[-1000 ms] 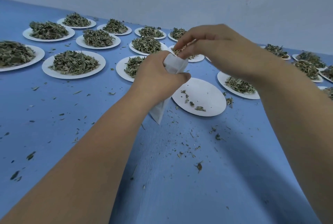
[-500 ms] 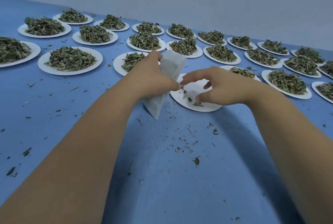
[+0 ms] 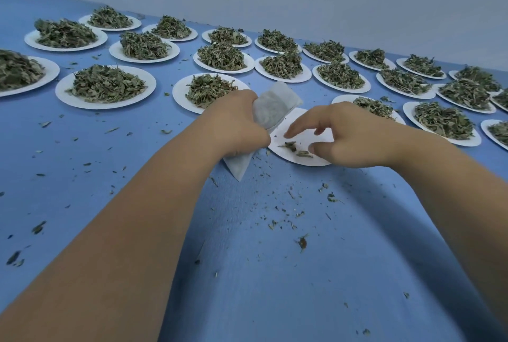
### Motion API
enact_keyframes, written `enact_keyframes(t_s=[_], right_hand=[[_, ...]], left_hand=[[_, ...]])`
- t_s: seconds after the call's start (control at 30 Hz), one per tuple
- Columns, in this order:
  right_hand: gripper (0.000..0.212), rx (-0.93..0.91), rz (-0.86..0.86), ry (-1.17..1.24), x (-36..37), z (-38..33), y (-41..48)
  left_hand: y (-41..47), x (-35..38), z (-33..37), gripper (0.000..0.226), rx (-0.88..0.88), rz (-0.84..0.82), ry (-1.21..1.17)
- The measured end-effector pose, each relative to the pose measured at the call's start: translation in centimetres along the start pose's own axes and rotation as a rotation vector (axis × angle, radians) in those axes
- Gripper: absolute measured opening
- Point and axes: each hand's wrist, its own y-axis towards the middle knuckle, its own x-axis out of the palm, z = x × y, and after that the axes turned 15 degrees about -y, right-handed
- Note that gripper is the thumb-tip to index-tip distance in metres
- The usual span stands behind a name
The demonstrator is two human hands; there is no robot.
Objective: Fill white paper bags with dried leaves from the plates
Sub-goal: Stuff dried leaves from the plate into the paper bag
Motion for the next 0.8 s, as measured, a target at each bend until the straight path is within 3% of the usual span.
enact_keyframes(t_s=[0.2,0.6,0.73,0.8], right_hand=[[0.050,-0.099,-0.067,-0.083,0.5,-0.7,0.1],[0.022,-0.015,0.258,-0.137,1.9,-1.0,-1.0],[0.025,0.205,0.510,0.143,-0.4,-0.7,-0.7],[0.026,0.214,0.663,0.349,-2.2,-1.1,-0.4]], left_hand=[[0.1,0.3,0.1,0.031,0.014,0.003,-0.006],[0.4,0.4,-0.3,0.032,0.055,0.045,0.008],[0.5,0.5,-0.5,0.029,0.099,0.089,-0.038],[0.6,0.7,-0.6,0.029,0.109,0.098,-0.042]])
